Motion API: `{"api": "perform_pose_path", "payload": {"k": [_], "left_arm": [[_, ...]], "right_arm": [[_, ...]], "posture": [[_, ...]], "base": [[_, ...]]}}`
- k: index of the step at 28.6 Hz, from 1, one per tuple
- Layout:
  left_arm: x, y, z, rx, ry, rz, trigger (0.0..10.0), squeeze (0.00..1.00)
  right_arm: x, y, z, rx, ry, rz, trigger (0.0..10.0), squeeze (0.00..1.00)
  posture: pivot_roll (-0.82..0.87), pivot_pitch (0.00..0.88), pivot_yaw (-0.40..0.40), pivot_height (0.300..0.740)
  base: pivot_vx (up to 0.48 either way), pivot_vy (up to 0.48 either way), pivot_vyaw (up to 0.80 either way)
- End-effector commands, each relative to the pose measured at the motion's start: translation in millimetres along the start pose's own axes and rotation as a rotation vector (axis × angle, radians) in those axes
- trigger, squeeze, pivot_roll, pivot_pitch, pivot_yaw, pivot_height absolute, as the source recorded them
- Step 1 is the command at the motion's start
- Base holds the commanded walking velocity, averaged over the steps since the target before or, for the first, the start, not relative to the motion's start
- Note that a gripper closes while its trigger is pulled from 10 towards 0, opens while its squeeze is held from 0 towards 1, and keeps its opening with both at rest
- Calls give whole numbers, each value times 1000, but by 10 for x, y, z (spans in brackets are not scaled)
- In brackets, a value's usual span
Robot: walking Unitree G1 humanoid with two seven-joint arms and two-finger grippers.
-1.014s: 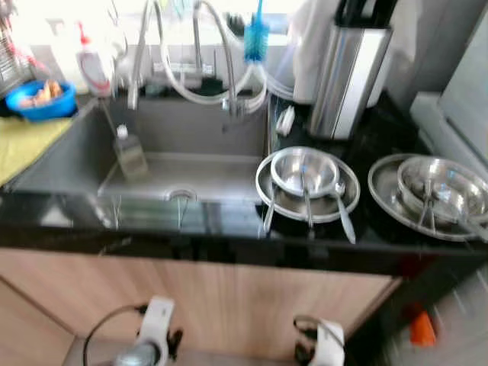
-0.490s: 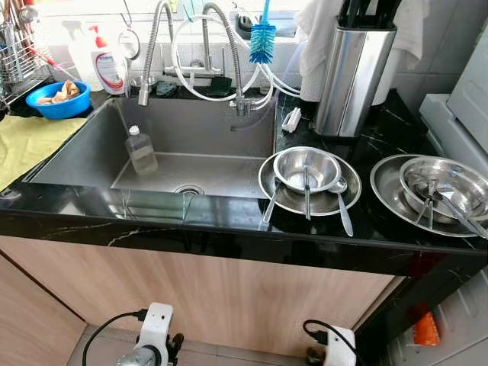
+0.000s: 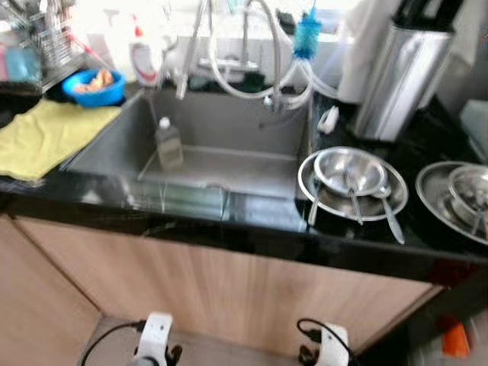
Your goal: Kitchen organization
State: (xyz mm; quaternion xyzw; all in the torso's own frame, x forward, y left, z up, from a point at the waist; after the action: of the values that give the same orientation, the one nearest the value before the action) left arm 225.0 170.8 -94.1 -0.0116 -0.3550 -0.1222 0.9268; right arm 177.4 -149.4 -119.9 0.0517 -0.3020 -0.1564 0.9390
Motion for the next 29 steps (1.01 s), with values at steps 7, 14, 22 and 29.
{"api": "perform_pose_path", "payload": {"k": [7,14,22,29], "left_arm": [[-74,14,16,-1,29,-5,10000,0],[-71,124,34,10,26,-4,10000,0],[-18,139,22,8,17,-6,10000,0],[23,34,-7,0,11,-20,10000,0]], "right_arm": [[8,6,-3,-1,-2,-7,10000,0],[4,4,-2,-2,0,-10,10000,0],[2,-2,-1,-3,1,-9,10000,0],[-8,-19,3,-6,3,-7,10000,0]], "posture": [[-5,0,32,740],[-2,0,36,740],[-3,0,37,740],[-2,0,31,740]], "base": [[0,328,0],[0,327,0],[0,329,0],[0,259,0]]}}
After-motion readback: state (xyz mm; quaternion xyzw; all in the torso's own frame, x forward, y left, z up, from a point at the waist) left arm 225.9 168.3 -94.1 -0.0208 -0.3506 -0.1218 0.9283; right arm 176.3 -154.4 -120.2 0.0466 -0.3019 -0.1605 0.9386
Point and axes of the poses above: a point about 5 cm out from each wrist's last joint towards the gripper, its own z axis pointing back from the gripper into the wrist, its own x axis along the axis of the wrist's last joint, y = z × x, the point moved 3 cm from there along -z, pointing out of the wrist towards the gripper, and after that the axes turned 6 degrees about -z, right-handed, at the moved point
